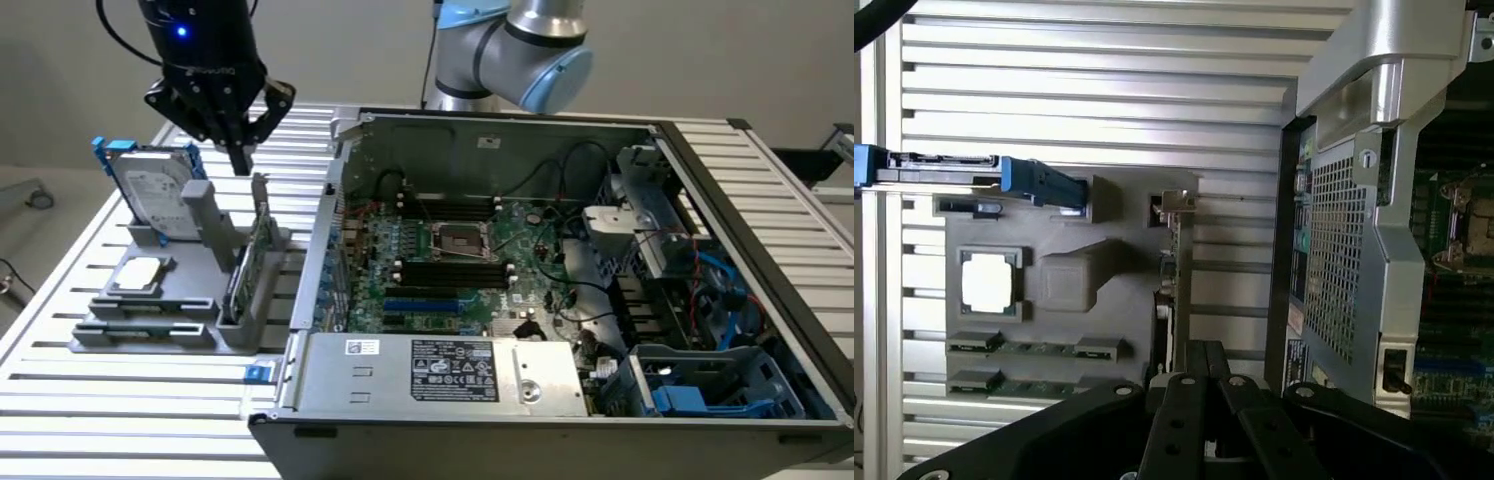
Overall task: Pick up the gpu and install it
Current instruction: 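Reach for the gpu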
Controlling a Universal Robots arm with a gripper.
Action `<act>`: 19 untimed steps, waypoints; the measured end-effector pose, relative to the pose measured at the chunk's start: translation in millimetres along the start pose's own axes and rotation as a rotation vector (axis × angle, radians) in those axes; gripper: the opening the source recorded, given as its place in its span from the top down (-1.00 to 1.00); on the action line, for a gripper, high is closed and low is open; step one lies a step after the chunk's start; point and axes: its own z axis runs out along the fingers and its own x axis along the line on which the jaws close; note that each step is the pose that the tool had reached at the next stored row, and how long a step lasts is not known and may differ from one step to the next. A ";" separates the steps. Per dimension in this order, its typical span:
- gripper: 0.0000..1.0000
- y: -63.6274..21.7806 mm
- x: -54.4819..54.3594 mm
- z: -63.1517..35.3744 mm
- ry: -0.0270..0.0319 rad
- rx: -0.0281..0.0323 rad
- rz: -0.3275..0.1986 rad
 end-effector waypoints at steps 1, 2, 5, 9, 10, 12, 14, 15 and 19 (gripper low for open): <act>0.79 -0.1 0.2 0.0 0.0003 0.0039 -0.002; 0.79 -0.2 0.4 0.0 0.0007 0.0078 -0.005; 0.79 -0.3 0.9 0.1 0.0021 0.0186 -0.015; 0.79 -0.5 1.7 0.1 0.0049 0.0327 -0.028; 0.79 -0.5 1.9 0.2 0.0054 0.0360 -0.031; 0.79 -0.5 3.4 0.4 0.0059 0.0417 -0.036; 0.79 -0.3 7.7 1.8 0.0060 0.0453 -0.038; 0.79 -0.2 9.8 2.6 0.0060 0.0470 -0.039; 0.79 0.1 18.5 5.4 0.0064 0.0545 -0.043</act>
